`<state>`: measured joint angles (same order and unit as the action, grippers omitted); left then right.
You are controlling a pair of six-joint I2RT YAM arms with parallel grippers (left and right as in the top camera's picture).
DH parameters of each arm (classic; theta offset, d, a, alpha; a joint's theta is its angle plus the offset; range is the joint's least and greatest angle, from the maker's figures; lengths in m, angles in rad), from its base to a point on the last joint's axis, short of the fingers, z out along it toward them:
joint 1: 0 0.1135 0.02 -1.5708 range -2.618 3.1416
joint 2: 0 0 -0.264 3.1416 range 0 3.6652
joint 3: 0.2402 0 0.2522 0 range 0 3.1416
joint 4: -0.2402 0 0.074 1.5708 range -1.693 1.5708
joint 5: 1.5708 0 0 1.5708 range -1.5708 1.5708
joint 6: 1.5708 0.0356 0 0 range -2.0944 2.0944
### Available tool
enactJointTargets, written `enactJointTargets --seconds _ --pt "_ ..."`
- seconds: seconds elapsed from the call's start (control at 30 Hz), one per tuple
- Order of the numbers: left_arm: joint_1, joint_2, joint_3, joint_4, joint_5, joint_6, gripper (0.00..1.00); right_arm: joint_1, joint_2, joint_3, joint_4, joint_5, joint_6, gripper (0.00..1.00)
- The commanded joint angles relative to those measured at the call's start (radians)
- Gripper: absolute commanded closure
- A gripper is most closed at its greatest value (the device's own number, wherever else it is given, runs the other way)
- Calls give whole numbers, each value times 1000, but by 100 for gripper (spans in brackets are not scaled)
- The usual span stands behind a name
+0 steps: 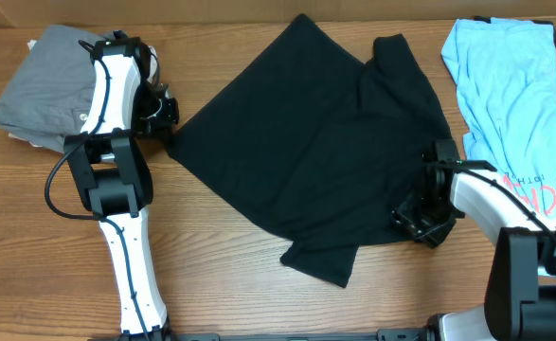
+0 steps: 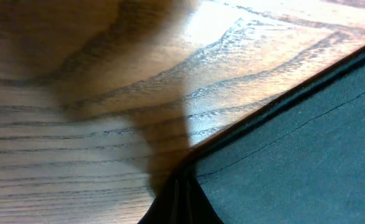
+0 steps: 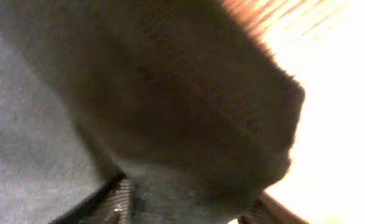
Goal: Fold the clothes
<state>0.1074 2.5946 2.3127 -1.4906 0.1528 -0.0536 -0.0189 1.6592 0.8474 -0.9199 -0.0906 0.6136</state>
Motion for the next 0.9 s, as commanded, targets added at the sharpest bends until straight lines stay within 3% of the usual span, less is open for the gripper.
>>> enactJointTargets --seconds 0.0,0.37,0.7,0.8,0.87 --pt "17 8 -24 40 -55 -14 96 -45 24 -36 57 31 16 96" --pt "18 8 -24 50 -55 -14 96 -346 24 -36 34 22 -46 96" --pt "14 8 -24 -12 -27 4 96 -385 15 -36 -34 -151 -152 96" --pt "10 8 -11 -63 -18 41 96 -386 -35 -34 -46 -147 -178 86" --pt "8 8 10 -99 -18 55 92 -386 -83 -28 -62 -146 -204 72"
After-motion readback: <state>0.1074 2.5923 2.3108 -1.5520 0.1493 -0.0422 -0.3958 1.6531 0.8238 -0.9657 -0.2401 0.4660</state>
